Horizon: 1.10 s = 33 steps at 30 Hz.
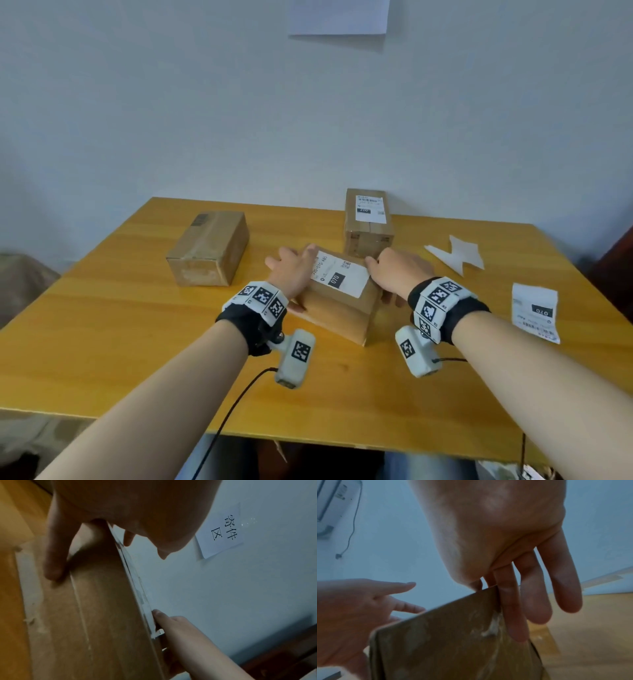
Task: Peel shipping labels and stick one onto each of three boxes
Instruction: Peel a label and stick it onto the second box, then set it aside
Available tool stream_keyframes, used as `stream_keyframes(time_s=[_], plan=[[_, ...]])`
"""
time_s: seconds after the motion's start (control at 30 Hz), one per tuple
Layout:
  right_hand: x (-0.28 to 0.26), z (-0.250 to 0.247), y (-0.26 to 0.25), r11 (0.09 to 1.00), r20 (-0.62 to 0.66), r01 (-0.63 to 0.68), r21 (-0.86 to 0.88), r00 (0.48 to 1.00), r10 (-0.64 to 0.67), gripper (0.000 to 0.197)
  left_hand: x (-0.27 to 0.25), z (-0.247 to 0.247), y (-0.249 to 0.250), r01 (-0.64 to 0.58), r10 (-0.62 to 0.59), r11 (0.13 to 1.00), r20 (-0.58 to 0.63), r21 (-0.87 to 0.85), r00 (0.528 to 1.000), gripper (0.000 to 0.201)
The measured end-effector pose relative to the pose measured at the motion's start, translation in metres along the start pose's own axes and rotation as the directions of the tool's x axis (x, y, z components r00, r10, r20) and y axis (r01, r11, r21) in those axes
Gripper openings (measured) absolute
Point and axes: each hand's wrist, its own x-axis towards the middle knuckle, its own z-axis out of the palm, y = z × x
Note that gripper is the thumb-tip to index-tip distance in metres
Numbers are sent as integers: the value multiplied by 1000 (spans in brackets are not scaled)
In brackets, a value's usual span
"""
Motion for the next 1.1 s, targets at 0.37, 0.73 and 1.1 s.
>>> stream_keyframes(time_s=[0.37, 0.73, 1.1], plan=[[-23, -31, -7, 932, 555, 108, 345, 777, -295, 41, 24, -25, -15, -334, 335, 910, 38, 245, 941, 46], [-16, -17, -25, 858, 515, -24, 514, 808, -287, 53, 26, -11, 1, -463, 565, 552, 98, 693, 819, 42], [-17, -10, -26, 815, 512, -50, 578, 799, -315, 31, 55, 24, -18, -399, 497, 375, 182, 837, 849, 132]])
